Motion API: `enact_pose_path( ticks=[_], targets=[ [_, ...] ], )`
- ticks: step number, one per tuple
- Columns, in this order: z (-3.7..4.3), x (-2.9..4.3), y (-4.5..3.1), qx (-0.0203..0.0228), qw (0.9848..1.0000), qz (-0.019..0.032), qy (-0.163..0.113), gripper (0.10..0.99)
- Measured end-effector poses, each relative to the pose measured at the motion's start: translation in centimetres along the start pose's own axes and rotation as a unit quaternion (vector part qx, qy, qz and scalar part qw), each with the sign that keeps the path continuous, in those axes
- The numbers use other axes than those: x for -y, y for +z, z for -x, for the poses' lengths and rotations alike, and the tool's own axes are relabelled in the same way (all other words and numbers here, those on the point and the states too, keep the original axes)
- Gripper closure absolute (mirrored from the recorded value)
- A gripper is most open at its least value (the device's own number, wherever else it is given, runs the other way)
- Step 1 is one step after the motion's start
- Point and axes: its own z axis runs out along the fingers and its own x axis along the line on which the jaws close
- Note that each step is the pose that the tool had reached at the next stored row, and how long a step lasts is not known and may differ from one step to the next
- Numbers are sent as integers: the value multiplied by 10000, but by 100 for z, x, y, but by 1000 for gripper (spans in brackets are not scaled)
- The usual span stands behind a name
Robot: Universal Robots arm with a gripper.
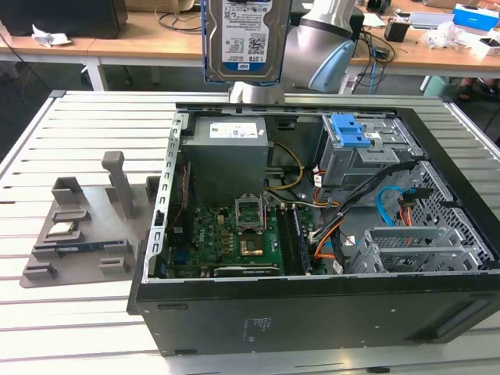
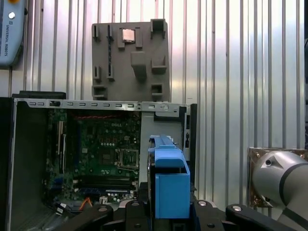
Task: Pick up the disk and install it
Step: 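Pick up the disk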
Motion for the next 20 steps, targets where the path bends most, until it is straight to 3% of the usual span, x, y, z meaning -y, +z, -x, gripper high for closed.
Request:
enact_pose_path(
  ticks=[5, 6, 7, 11, 20],
  targets=[
    [-1, 81, 11, 0, 10000, 1, 0, 722],
    [-3, 164, 43, 0, 10000, 1, 0, 722],
    [-3, 184, 58, 1, 10000, 1, 0, 722],
    [-3, 203, 84, 1, 10000, 1, 0, 722],
    [-122, 202, 91, 0, 10000, 1, 0, 722]
  ],
)
